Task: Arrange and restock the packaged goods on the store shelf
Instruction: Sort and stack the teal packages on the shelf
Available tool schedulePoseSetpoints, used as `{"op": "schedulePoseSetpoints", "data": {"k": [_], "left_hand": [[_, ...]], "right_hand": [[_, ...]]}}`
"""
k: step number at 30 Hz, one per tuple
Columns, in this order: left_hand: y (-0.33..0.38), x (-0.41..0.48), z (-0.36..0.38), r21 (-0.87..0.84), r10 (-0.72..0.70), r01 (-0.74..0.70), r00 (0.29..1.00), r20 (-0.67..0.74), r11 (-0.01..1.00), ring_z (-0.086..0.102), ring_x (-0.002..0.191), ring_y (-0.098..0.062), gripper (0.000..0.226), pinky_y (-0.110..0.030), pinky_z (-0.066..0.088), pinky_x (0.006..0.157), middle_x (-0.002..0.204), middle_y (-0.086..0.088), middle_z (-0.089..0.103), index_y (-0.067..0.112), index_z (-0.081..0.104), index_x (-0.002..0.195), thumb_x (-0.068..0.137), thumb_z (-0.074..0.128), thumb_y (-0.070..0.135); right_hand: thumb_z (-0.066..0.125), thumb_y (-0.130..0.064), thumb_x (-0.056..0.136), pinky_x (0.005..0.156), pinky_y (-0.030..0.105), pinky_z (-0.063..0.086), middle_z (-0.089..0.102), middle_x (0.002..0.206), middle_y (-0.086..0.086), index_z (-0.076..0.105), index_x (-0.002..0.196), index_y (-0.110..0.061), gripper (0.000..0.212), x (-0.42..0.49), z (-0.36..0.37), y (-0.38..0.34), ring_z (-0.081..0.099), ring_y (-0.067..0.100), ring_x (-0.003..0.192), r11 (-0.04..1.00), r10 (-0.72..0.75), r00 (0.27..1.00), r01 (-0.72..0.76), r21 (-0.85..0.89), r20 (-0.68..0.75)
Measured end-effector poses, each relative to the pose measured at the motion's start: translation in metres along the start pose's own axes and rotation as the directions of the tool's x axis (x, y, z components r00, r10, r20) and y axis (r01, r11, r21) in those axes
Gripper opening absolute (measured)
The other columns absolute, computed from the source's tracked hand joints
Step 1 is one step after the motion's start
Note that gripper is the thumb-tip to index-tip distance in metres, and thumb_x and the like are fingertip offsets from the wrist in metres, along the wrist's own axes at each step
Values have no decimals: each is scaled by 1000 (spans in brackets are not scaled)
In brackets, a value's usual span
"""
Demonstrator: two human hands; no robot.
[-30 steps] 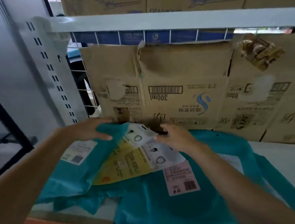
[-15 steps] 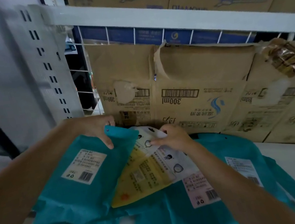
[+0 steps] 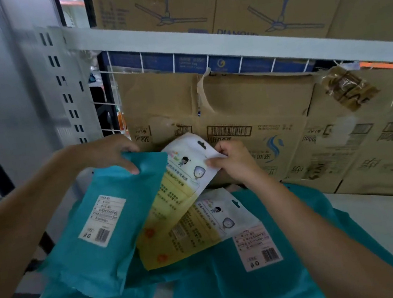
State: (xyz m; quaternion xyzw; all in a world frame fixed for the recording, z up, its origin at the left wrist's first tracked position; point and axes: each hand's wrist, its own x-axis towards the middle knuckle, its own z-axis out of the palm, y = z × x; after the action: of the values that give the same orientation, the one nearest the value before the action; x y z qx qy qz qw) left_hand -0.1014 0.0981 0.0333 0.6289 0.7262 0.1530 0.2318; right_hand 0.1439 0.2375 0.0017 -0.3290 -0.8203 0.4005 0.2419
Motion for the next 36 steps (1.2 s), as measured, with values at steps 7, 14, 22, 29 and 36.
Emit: {"op": "schedulePoseSetpoints", "data": {"k": [7, 14, 22, 29, 36], "left_hand": [[45, -29, -39, 155, 68, -46, 988, -141, 987, 53, 50, -6, 14, -14, 38, 49, 61, -8, 66, 14, 71, 68, 66, 83, 20], [113, -42, -51, 234, 141, -78, 953, -269, 969, 54, 42, 1, 7, -10, 40, 43, 54, 7, 62, 11, 68, 70, 72, 75, 13], [195, -33, -28, 355, 231, -108, 916, -326, 929, 56, 59, -9, 11, -18, 39, 52, 62, 4, 63, 22, 67, 67, 69, 78, 22], [284, 2, 21, 323, 227, -123, 924, -308, 938, 56, 58, 5, 10, -14, 41, 55, 68, 5, 66, 16, 70, 74, 71, 78, 20], [378, 41, 86, 308, 274, -174, 908, -318, 935, 57, 56, -8, 11, -17, 36, 49, 66, -3, 66, 14, 69, 70, 72, 77, 21]], "right_hand": [[69, -5, 80, 64, 29, 48, 63, 79, 4, 50, 69, -14, 24, -29, -47, -41, 60, 17, 73, 988, -107, 994, 109, 108, -24], [69, -11, 81, 60, 24, 44, 63, 79, 2, 49, 65, -20, 27, -63, -95, -55, 56, 5, 66, 964, -247, 963, 234, -128, -104], [72, -20, 79, 68, 32, 41, 54, 75, -12, 45, 62, -29, 33, -96, -170, -27, 52, 14, 78, 901, -272, 950, 196, -388, -152], [70, -18, 79, 67, 28, 38, 56, 75, -10, 48, 62, -28, 30, -142, -267, 16, 51, 13, 76, 898, -249, 949, 152, -413, -192], [72, -18, 77, 69, 31, 39, 53, 68, -9, 46, 58, -29, 33, -187, -361, 78, 50, 20, 78, 885, -246, 937, 113, -451, -247]]}}
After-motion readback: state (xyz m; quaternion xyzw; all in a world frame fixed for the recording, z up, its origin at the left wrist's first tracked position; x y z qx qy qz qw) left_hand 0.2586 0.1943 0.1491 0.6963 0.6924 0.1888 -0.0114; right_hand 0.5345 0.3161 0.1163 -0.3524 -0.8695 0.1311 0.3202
